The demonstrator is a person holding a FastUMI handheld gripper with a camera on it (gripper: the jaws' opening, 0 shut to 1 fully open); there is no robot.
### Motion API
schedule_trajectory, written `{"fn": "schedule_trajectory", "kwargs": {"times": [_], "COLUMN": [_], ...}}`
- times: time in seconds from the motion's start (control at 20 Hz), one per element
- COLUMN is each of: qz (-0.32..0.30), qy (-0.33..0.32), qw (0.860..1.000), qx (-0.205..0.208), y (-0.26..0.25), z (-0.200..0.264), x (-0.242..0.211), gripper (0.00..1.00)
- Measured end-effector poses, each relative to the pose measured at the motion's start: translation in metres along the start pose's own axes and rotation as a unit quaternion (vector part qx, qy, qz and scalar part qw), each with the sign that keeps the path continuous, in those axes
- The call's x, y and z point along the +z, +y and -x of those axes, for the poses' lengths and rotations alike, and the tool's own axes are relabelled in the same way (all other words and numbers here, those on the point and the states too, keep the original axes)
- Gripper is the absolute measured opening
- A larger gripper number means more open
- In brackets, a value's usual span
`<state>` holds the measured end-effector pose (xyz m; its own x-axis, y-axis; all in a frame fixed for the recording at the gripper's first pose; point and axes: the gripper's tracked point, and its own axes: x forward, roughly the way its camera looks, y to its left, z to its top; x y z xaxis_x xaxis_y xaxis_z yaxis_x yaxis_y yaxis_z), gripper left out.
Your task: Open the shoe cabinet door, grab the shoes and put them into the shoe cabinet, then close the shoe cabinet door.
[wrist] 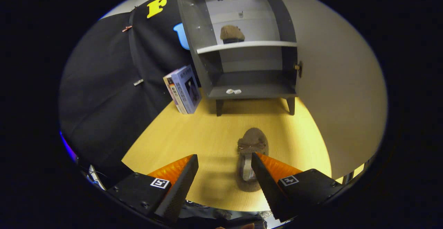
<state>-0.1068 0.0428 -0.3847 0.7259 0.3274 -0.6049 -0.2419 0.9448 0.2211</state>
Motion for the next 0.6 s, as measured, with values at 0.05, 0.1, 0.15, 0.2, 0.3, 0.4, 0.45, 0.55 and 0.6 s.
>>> {"fn": "schedule_trajectory", "kwargs": {"times": [0.05,0.1,0.15,0.2,0.3,0.4,0.45,0.55,0.6], "qz": [-0.002,-0.005,-0.006,-0.011,-0.025,-0.039,-0.043,-0.043,-0.039], "qy": [0.009,0.016,0.022,0.033,0.05,0.042,0.037,0.025,0.013], "qw": [1.0,1.0,1.0,0.999,0.998,0.997,0.996,0.994,0.994], "qx": [-0.006,-0.01,-0.018,-0.024,-0.04,-0.058,-0.068,-0.095,-0.106], "y": [-0.004,-0.006,-0.011,-0.015,-0.024,-0.032,-0.035,-0.042,-0.044], "z": [-0.016,-0.028,-0.045,-0.061,-0.089,-0.113,-0.124,-0.138,-0.146], "x": [-0.009,-0.017,-0.023,-0.032,-0.049,-0.052,-0.052,-0.052,-0.049], "gripper": [0.99,0.99,0.99,0.99,0.99,0.99,0.99,0.86,0.81]}}
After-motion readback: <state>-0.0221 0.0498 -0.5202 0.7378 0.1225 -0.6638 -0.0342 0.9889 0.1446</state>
